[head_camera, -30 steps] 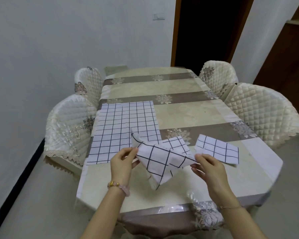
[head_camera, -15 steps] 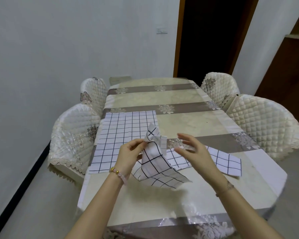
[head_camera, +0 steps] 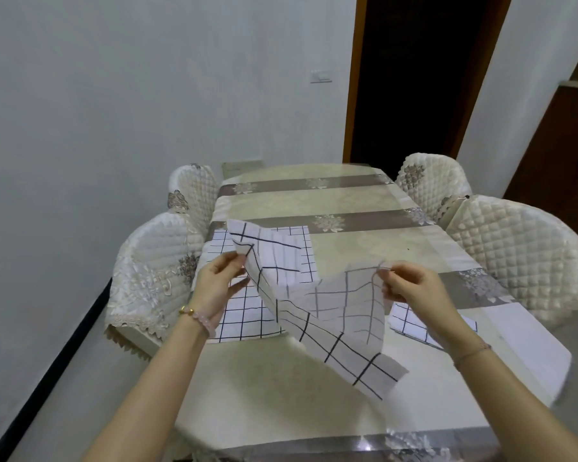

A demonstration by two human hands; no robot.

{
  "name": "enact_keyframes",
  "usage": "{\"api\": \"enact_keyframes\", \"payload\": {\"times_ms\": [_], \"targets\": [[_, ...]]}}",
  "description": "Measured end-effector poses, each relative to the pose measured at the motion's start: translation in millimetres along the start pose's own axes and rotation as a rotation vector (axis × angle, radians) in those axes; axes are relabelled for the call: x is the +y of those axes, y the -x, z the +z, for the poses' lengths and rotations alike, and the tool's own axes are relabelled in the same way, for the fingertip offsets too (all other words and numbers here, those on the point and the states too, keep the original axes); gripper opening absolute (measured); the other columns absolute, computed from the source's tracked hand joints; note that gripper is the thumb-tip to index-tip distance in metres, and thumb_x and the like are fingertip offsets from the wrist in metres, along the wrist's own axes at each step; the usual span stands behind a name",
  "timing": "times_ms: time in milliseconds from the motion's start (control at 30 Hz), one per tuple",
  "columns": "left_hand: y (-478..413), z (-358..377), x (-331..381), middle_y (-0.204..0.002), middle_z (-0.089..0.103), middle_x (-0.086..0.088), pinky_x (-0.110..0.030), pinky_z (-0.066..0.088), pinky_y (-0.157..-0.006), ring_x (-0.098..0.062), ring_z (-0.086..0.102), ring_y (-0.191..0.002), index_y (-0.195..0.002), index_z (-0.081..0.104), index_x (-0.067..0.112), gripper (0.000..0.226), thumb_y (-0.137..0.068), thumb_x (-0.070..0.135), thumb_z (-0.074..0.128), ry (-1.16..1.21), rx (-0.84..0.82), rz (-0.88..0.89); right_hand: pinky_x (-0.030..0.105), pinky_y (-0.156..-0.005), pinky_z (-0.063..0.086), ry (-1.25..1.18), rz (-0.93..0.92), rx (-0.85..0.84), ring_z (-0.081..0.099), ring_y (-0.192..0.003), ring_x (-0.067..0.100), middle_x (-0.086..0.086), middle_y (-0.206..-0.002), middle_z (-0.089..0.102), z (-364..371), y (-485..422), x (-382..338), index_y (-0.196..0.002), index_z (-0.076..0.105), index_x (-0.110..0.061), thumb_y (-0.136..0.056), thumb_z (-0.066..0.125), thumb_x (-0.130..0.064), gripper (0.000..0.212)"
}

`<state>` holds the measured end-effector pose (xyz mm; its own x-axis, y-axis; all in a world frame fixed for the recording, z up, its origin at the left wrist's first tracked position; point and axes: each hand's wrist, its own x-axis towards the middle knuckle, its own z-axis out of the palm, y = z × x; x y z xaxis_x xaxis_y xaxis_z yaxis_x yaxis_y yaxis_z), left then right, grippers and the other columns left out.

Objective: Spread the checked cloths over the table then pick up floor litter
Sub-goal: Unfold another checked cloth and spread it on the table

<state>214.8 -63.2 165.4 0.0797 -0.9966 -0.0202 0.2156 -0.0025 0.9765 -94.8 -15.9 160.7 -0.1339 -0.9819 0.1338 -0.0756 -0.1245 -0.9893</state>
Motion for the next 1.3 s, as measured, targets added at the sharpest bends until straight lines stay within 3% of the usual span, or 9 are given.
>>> {"api": "enact_keyframes", "payload": {"times_ms": [267, 467, 600, 700, 833, 1033, 1133, 1233, 1300], "targets": [[-9, -8, -2, -0.059, 0.059, 0.007, -0.024, 0.051, -0.061, -0.009, 0.055, -0.058, -0.077, 0.065, 0.018, 0.015, -0.090, 0.013, 0.059, -0.031, -0.038, -0.100, 0.022, -0.063, 0.058, -0.038, 0.151, 0.009, 0.072, -0.069, 0.017, 0.007, -0.080, 0.076, -26, -4, 17, -0.087, 0.071, -0.011, -0.091, 0.058, -0.015, 0.014], [-13, -13, -6, -0.067, 0.053, 0.001, -0.019, 0.049, -0.056, -0.010, 0.052, -0.062, -0.076, 0.065, 0.016, 0.011, -0.087, 0.013, 0.063, -0.075, 0.183, -0.032, 0.012, -0.050, 0.052, 0.003, 0.166, 0.293, 0.052, -0.061, 0.015, 0.002, -0.065, 0.056, -43, -15, 22, -0.083, 0.070, -0.008, -0.086, 0.065, -0.015, 0.009], [-16, -19, -2, -0.071, 0.058, 0.002, -0.025, 0.049, -0.064, -0.010, 0.054, -0.067, -0.075, 0.067, 0.019, 0.013, -0.087, 0.014, 0.062, -0.061, 0.225, 0.004, 0.009, -0.047, 0.050, -0.053, 0.209, 0.378, 0.059, -0.061, 0.013, 0.003, -0.069, 0.060, -55, -21, 15, -0.073, 0.065, -0.014, -0.088, 0.062, -0.014, 0.015], [-21, -21, 3, -0.077, 0.062, 0.000, -0.027, 0.051, -0.069, -0.011, 0.056, -0.073, -0.076, 0.065, 0.017, 0.014, -0.089, 0.016, 0.060, -0.036, 0.205, 0.019, 0.022, -0.060, 0.052, -0.115, 0.256, 0.414, 0.058, -0.057, 0.014, -0.003, -0.052, 0.065, -63, -23, 10, -0.077, 0.064, -0.011, -0.090, 0.060, -0.014, 0.014], [-29, -23, 4, -0.085, 0.067, -0.003, -0.028, 0.059, -0.068, -0.014, 0.065, -0.079, -0.076, 0.060, 0.017, 0.019, -0.093, 0.017, 0.054, 0.068, 0.156, -0.016, 0.034, -0.076, 0.051, -0.219, 0.353, 0.412, 0.057, -0.069, 0.018, 0.005, -0.067, 0.065, -73, -25, 9, -0.088, 0.062, -0.005, -0.092, 0.057, -0.011, 0.009], [-23, -45, -33, -0.086, 0.061, -0.006, -0.022, 0.058, -0.057, -0.017, 0.062, -0.079, -0.081, 0.057, 0.013, 0.015, -0.095, 0.015, 0.052, 0.134, 0.224, -0.174, 0.020, -0.047, 0.056, -0.226, 0.492, 0.505, 0.055, -0.066, 0.018, 0.007, -0.066, 0.064, -85, -7, 40, -0.079, 0.060, -0.010, -0.091, 0.058, -0.011, 0.012], [-9, -54, -58, -0.093, 0.061, -0.008, -0.018, 0.057, -0.053, -0.015, 0.060, -0.079, -0.088, 0.057, 0.011, 0.010, -0.096, 0.014, 0.050, 0.104, 0.271, -0.252, 0.018, -0.045, 0.055, -0.234, 0.514, 0.531, 0.057, -0.066, 0.017, 0.007, -0.066, 0.065, -85, 8, 62, -0.078, 0.061, -0.009, -0.091, 0.057, -0.009, 0.014], [13, -60, -84, -0.102, 0.059, -0.016, -0.026, 0.057, -0.063, -0.028, 0.061, -0.085, -0.117, 0.049, 0.004, 0.026, -0.092, 0.007, 0.055, -0.155, 0.425, -0.324, 0.022, -0.051, 0.057, -0.191, 0.548, 0.501, 0.057, -0.067, 0.017, 0.009, -0.078, 0.061, -80, 28, 89, -0.083, 0.062, -0.008, -0.091, 0.057, -0.009, 0.009], [32, -58, -99, -0.123, 0.053, -0.022, -0.041, 0.048, -0.087, -0.039, 0.054, -0.107, -0.125, 0.045, 0.001, 0.041, -0.087, 0.005, 0.059, -0.673, 0.528, -0.211, 0.020, -0.051, 0.057, -0.167, 0.586, 0.482, 0.056, -0.067, 0.017, 0.008, -0.076, 0.060, -77, 40, 107, -0.082, 0.063, -0.008, -0.090, 0.058, -0.008, 0.010]]}}
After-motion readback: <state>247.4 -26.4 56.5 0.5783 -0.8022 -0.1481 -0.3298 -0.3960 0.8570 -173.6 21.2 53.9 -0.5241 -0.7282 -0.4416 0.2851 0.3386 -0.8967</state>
